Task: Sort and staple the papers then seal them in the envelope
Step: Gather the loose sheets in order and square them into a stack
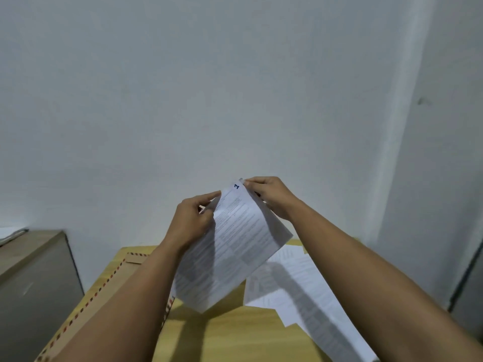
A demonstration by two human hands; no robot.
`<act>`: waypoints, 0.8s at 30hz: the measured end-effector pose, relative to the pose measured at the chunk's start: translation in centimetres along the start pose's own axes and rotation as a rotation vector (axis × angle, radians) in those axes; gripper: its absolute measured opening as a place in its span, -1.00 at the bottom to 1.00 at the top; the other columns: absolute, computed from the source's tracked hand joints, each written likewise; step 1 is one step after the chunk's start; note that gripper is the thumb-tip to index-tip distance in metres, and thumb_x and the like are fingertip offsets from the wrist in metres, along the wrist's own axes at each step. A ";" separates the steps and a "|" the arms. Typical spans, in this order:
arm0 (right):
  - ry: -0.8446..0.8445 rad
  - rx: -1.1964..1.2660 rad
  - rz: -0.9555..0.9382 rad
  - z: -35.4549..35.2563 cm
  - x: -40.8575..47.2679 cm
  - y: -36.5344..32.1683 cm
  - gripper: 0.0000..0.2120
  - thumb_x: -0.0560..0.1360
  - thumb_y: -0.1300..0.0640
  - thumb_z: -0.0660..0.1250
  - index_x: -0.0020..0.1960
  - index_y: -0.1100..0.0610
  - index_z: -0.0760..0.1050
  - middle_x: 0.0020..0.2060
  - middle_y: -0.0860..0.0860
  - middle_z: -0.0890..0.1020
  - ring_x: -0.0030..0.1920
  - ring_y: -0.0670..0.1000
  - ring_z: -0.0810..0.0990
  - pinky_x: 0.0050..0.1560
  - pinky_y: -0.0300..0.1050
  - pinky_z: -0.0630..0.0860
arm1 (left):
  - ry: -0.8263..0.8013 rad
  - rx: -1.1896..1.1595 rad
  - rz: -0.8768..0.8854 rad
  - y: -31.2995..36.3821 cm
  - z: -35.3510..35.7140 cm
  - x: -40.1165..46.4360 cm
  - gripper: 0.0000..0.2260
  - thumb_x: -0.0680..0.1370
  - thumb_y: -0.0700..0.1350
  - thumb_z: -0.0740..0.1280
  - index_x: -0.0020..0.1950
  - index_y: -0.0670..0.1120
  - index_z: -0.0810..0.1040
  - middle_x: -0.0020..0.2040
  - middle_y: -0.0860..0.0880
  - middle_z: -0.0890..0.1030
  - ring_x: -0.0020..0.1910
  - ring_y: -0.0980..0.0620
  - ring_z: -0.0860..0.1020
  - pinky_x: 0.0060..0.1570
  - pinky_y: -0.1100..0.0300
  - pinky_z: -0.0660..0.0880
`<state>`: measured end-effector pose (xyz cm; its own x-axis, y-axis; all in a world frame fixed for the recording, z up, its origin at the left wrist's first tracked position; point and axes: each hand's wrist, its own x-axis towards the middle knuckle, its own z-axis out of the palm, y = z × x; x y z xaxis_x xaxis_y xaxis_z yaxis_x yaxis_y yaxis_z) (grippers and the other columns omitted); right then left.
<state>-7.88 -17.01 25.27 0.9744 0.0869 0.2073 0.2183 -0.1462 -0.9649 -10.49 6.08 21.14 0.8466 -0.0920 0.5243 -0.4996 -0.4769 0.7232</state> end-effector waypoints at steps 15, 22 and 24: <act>-0.021 0.118 0.153 -1.4 -1.4 2.8 -0.78 0.64 0.07 0.38 0.12 0.19 0.72 -0.12 0.07 0.74 -0.16 0.02 0.67 -0.07 -0.09 0.58 | -0.022 0.020 -0.089 -1.0 4.5 -0.9 -0.55 0.53 -0.29 0.25 0.22 0.17 0.69 -0.01 0.18 0.69 -0.10 0.16 0.61 -0.08 0.21 0.52; -0.011 -0.096 0.061 -2.1 -1.5 5.8 -0.65 0.40 -0.17 0.61 0.06 0.03 0.73 -0.02 -0.03 0.78 0.00 -0.01 0.72 0.08 -0.09 0.59 | -0.019 0.045 -0.152 -2.4 6.5 -1.1 -0.55 0.50 -0.32 0.24 0.21 0.11 0.70 -0.08 0.22 0.66 -0.08 0.10 0.65 -0.02 0.13 0.60; -0.012 -0.153 0.068 -2.7 -1.1 6.9 -0.67 0.37 0.02 0.67 0.08 0.06 0.71 -0.05 0.04 0.78 -0.02 0.00 0.74 0.17 -0.02 0.63 | -0.020 0.040 -0.154 -2.8 6.9 -0.9 -0.54 0.50 -0.33 0.24 0.20 0.11 0.70 -0.09 0.21 0.67 -0.08 0.10 0.65 -0.02 0.13 0.60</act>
<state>-7.27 -20.81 18.82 0.9867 0.0837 0.1395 0.1585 -0.3003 -0.9406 -8.60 1.48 15.50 0.9161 -0.0319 0.3996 -0.3563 -0.5214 0.7754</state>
